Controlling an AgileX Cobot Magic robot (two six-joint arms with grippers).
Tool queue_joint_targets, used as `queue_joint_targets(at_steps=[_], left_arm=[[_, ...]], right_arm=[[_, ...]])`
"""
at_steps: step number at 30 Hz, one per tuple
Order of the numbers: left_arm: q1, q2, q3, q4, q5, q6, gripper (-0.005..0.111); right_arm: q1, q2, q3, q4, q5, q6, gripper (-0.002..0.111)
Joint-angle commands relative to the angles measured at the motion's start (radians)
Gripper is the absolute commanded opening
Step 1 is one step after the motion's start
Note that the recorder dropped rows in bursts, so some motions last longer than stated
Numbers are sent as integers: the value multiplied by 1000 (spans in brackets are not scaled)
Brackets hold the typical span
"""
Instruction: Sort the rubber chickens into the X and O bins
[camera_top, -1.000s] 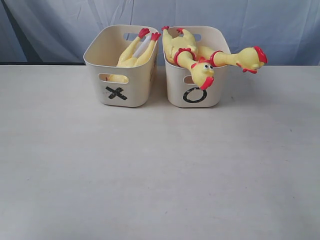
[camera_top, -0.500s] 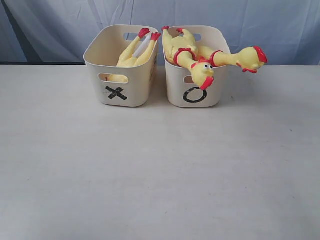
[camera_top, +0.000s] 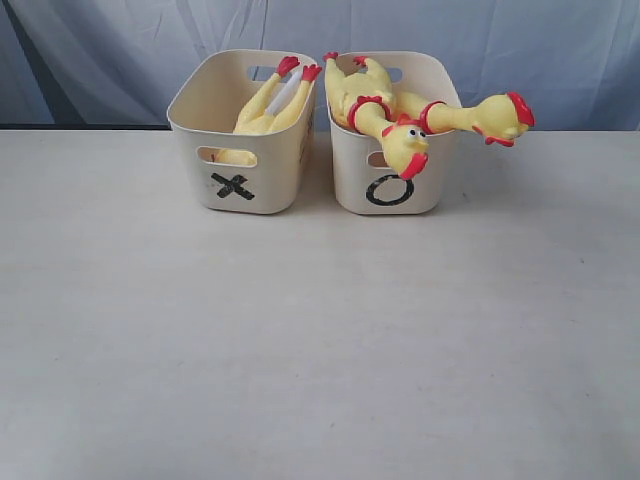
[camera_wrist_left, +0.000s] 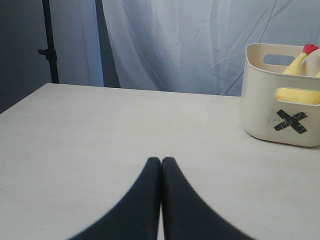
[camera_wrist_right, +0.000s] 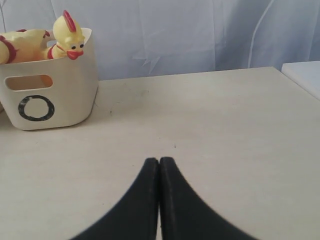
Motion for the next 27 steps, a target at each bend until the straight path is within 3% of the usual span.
queue_joint_targets(at_steps=[1,5,12,27], left_arm=[[5,-5,1,2,-7,1,0],[5,-5,1,2,-7,1,0],[5,-5,1,2,-7,1,0],[5,-5,1,2,-10,1,0]], right_arm=[[-6,-4,1,-7,-4,-7,-1],[-6,-4,1,-7,-4,-7,-1],[85,-4,1,-7,-4,-7,-1],[87,-4,1,5,1,-7,-1]])
